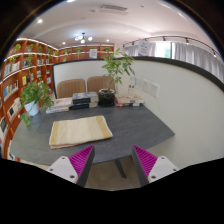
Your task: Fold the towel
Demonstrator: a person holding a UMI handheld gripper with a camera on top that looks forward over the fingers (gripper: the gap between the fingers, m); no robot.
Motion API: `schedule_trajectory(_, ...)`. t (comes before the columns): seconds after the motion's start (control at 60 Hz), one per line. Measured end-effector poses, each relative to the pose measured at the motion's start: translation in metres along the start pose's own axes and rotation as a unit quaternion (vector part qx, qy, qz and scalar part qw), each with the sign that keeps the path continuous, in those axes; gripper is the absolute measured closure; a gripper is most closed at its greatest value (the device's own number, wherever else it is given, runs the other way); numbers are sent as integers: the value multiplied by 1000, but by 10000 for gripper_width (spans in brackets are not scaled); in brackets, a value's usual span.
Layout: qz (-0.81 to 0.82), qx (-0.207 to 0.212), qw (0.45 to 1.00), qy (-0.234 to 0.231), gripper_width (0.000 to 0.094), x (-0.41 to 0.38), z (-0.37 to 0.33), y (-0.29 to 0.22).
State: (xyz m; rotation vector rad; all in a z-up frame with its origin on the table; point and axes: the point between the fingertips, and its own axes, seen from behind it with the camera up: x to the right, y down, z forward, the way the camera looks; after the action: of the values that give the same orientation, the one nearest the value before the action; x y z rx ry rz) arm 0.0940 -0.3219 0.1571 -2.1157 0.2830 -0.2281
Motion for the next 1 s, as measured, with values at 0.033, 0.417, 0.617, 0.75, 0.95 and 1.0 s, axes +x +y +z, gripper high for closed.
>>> schedule_trajectory(0.033,-8,-9,1000,-13,188,-22,11,9)
schedule_trajectory(0.417,-72,-67,983,-156,180,-280,140,30)
schedule_trajectory(0.617,-73,-90,981,-156,184,-338,210,23)
schedule_trajectory(0.75,-83,-106,983,-125,246,-328,229,30)
schedule_trajectory(0.95,-93,-97,986,-96,585,-315,235,35)
schedule_trajectory(1.0,-105,-94,987,-83,746,-310,237,34)
